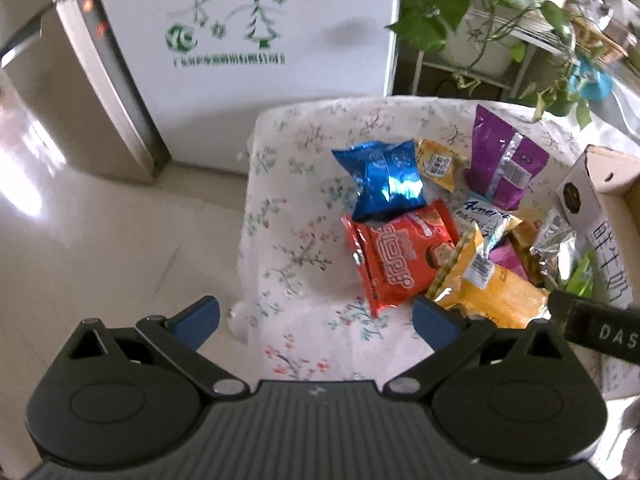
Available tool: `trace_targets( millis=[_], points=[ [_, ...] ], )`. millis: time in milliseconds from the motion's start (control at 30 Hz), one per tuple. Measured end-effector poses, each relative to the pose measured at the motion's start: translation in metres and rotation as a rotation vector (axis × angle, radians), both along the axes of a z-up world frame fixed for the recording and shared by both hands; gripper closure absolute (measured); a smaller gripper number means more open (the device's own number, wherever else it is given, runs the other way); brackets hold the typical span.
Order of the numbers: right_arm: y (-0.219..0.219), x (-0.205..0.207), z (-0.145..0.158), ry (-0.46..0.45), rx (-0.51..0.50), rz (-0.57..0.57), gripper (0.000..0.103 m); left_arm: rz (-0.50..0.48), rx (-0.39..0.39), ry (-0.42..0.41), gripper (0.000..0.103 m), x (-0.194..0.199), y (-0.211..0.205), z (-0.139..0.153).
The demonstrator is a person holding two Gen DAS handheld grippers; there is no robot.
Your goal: Organize snacks
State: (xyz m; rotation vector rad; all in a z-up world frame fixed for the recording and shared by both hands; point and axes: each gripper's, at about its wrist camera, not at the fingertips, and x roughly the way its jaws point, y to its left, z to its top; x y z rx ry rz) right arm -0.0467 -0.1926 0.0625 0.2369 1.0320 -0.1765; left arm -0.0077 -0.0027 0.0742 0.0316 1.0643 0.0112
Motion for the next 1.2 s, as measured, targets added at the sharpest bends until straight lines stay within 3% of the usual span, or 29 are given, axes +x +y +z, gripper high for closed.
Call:
trace_targets(
  millis=[33, 133, 267, 467, 667, 1200],
  points=[
    [-0.007, 0.000, -0.005, -0.004, 0.070, -0.009, 0.000, 0.008, -0.015, 0.005, 0.001, 0.000, -0.001, -0.002],
    [-0.015, 0.000, -0.009, -0.008, 0.154, -0.012, 0.000, -0.008, 0.001, 0.000, 0.001, 0.000, -0.011, -0.003],
    [0.002, 0.004, 0.000, 0.023, -0.005, -0.010, 0.000, -0.003, 0.032, -0.010, 0.001, 0.000, -0.017, -0.006],
    [0.000, 0.005, -0.002, 0.037, -0.046, -0.018, 0.000, -0.006, 0.051, -0.019, 0.001, -0.002, -0.023, -0.006],
    [0.008, 0.003, -0.002, 0.014, -0.154, 0.012, 0.000, -0.001, 0.081, -0.035, 0.001, -0.002, -0.028, -0.006],
    [0.015, 0.004, -0.005, 0.027, -0.208, 0.012, 0.000, 0.007, 0.104, -0.046, 0.002, -0.003, -0.030, -0.006]
  ],
)
